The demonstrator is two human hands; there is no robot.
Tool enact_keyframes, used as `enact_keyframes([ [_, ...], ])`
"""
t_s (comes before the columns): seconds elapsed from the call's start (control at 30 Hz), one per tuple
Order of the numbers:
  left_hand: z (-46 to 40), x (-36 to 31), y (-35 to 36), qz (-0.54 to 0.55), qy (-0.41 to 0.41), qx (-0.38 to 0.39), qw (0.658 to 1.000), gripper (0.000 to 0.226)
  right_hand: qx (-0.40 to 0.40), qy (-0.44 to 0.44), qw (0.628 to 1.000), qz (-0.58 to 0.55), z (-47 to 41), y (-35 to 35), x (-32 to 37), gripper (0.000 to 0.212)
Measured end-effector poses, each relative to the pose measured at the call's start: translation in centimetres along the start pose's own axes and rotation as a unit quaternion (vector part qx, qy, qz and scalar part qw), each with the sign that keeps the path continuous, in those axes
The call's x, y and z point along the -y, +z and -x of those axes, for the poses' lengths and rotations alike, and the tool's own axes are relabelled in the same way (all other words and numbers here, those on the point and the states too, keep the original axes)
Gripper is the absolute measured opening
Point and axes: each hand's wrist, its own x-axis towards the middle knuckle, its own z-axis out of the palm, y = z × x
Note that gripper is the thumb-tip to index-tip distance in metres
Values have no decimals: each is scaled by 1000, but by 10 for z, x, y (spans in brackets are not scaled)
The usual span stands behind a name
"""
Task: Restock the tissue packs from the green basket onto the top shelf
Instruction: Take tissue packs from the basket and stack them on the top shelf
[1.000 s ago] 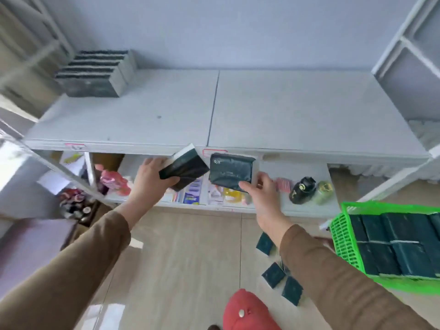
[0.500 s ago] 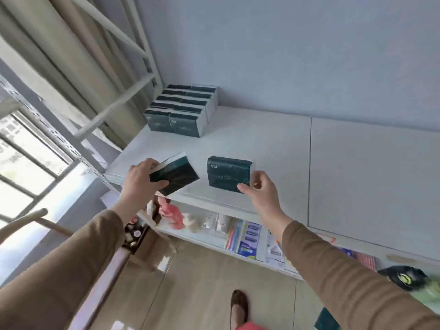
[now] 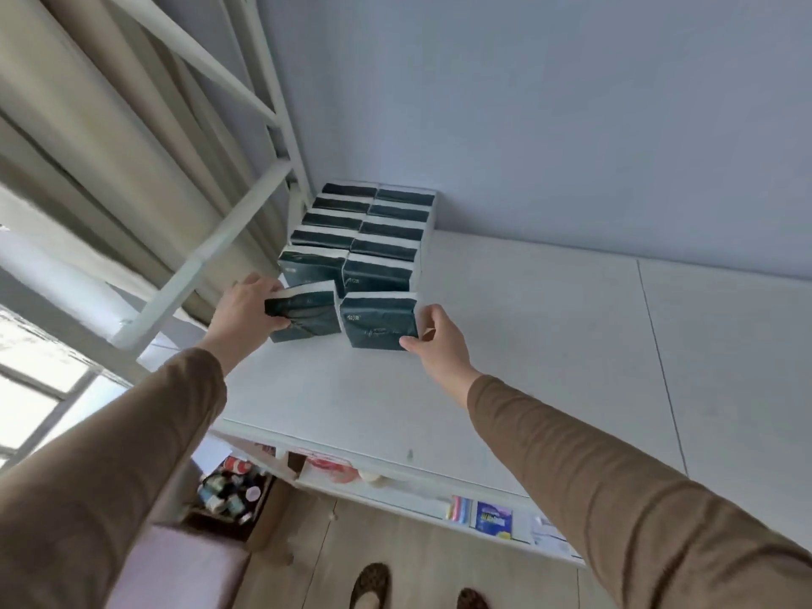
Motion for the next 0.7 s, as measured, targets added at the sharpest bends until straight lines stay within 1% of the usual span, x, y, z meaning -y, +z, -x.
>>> enact_keyframes([
  [0.07,-21,10,5,2,20,14,1000,48,-13,7,1000,1,-10,16,3,32],
  [0.13,-36,18,9,2,37,23,999,53,-45,16,999,3,-18,31,4,31],
  [0.2,-46,24,13,-11,56,9,998,56,-84,30,996,2,-23,44,3,28],
  [0.27,-52,25,16,-29,78,-5,997,60,-118,45,992,-8,-27,55,2,33],
  [0.33,-55,25,19,-23,102,-16,994,57,-148,55,987,-19,-30,63,4,39],
  [0.43,-62,25,20,-19,137,-16,990,49,-186,57,981,-1,-35,72,5,36],
  [0.53,-63,23,17,-26,141,-11,990,52,-189,66,980,1,-34,73,6,37],
  [0.6,-58,20,16,-50,148,-17,988,62,-179,72,981,3,-27,68,7,45],
  [0.67,-49,11,14,-78,180,-29,980,74,-169,77,982,22,-14,55,8,53],
  [0.7,-45,3,13,-78,203,-32,975,79,-171,72,982,35,-6,46,8,54],
])
